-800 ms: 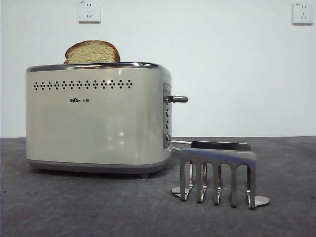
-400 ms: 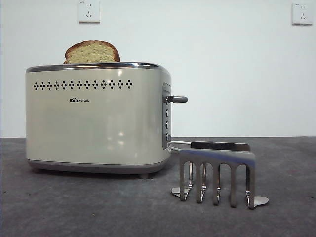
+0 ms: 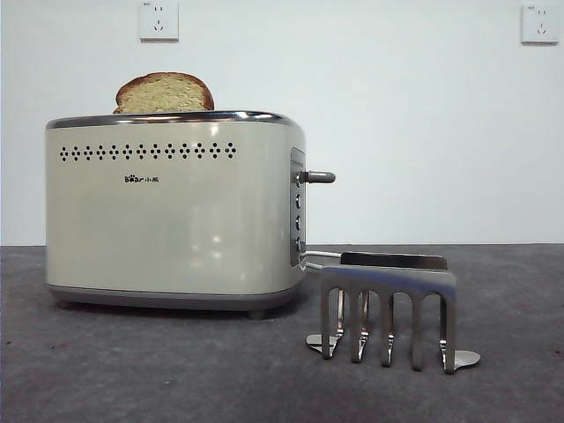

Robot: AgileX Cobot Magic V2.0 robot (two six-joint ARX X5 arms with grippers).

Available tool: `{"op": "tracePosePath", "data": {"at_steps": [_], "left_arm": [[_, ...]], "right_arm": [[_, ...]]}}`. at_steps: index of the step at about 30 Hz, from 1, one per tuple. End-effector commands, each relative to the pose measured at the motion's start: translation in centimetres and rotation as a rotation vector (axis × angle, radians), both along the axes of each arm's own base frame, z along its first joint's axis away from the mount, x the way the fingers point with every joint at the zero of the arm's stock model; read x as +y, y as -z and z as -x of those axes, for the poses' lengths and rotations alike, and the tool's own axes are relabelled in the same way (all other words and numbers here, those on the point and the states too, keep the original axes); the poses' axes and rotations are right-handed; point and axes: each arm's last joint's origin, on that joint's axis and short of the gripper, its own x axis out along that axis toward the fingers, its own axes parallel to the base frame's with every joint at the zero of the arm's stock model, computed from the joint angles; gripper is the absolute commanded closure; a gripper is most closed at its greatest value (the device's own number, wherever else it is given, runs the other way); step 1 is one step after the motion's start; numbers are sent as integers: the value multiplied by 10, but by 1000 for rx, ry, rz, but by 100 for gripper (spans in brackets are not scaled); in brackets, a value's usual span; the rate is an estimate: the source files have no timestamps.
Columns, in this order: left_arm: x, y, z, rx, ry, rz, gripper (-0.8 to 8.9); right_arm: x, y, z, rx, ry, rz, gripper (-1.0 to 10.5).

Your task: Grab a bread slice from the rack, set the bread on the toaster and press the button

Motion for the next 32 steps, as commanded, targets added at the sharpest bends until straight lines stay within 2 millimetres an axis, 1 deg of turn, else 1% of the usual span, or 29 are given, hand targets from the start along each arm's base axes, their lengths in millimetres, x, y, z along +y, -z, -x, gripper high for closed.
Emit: {"op": "tracePosePath", "data": {"at_steps": [1, 4, 8, 11, 13, 17, 20, 24, 26, 32], "left_arm": [[0, 3, 0, 6, 0, 10, 817], [0, 3, 0, 6, 0, 10, 817], [0, 3, 0, 6, 0, 10, 817], [0, 3, 0, 7, 0, 10, 817], [0, 3, 0, 7, 0, 10, 817], [0, 3, 0, 7, 0, 10, 817], [0, 3, 0, 7, 0, 10, 817], [0, 3, -1, 8, 0, 10, 817], [0, 3, -1, 9, 1, 10, 817], [0, 4, -1, 13, 1, 10, 817]], "right_arm": [[-5, 40, 14, -87, -27, -8, 947], [-8, 74, 22, -200, -57, -20, 947], [-8, 116, 29, -292, -172, -51, 946], [-6, 142, 31, -314, -236, -66, 947], [-5, 154, 31, -328, -318, -89, 946], [-2, 171, 33, -328, -435, -114, 946], [-2, 180, 35, -332, -459, -119, 946], [-2, 195, 33, -292, -457, -121, 946], [-2, 201, 34, -223, -438, -108, 946], [-5, 201, 34, -213, -340, -61, 946]]}}
